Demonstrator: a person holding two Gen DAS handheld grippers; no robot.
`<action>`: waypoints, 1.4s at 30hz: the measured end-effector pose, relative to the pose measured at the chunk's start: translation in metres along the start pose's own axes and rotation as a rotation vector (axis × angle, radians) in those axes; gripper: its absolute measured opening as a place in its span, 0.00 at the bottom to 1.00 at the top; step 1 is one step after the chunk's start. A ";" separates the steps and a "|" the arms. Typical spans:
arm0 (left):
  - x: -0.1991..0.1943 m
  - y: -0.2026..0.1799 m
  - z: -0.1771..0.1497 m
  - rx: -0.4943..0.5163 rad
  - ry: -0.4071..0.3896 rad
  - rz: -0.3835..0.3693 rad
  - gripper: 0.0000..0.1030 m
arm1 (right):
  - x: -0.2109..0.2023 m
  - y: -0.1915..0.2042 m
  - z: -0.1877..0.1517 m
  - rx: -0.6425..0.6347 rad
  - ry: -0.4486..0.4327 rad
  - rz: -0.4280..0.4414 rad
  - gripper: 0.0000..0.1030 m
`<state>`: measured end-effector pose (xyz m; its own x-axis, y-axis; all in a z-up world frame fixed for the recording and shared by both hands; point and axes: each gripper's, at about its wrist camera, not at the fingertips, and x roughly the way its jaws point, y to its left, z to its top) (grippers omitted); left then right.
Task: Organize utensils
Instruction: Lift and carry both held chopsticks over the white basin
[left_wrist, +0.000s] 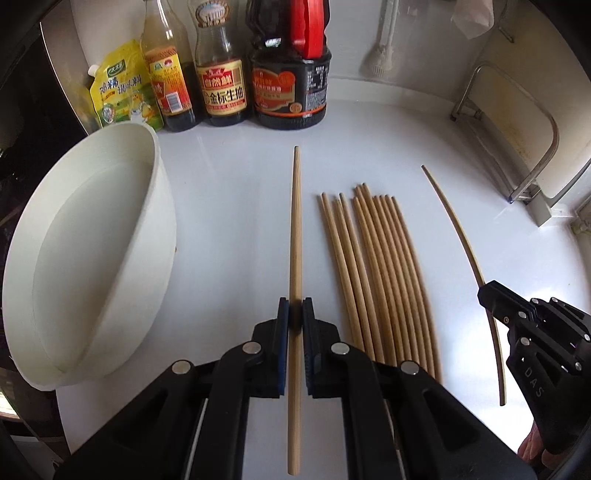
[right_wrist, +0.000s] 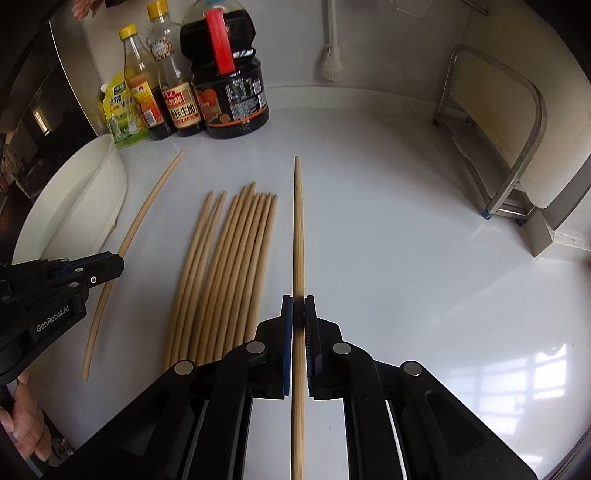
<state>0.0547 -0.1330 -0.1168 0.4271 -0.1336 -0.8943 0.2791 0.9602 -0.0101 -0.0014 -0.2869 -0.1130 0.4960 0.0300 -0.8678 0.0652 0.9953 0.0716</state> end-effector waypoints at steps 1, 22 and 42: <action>-0.009 0.003 0.004 0.003 -0.018 -0.007 0.08 | -0.007 0.002 0.004 0.006 -0.010 0.003 0.06; -0.045 0.231 0.025 -0.107 -0.071 0.102 0.08 | 0.020 0.250 0.104 -0.126 -0.002 0.275 0.06; 0.029 0.278 0.023 -0.129 0.075 0.043 0.09 | 0.104 0.296 0.107 -0.107 0.170 0.215 0.07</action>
<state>0.1642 0.1244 -0.1354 0.3698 -0.0780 -0.9258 0.1467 0.9889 -0.0247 0.1617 0.0013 -0.1293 0.3357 0.2470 -0.9090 -0.1214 0.9683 0.2183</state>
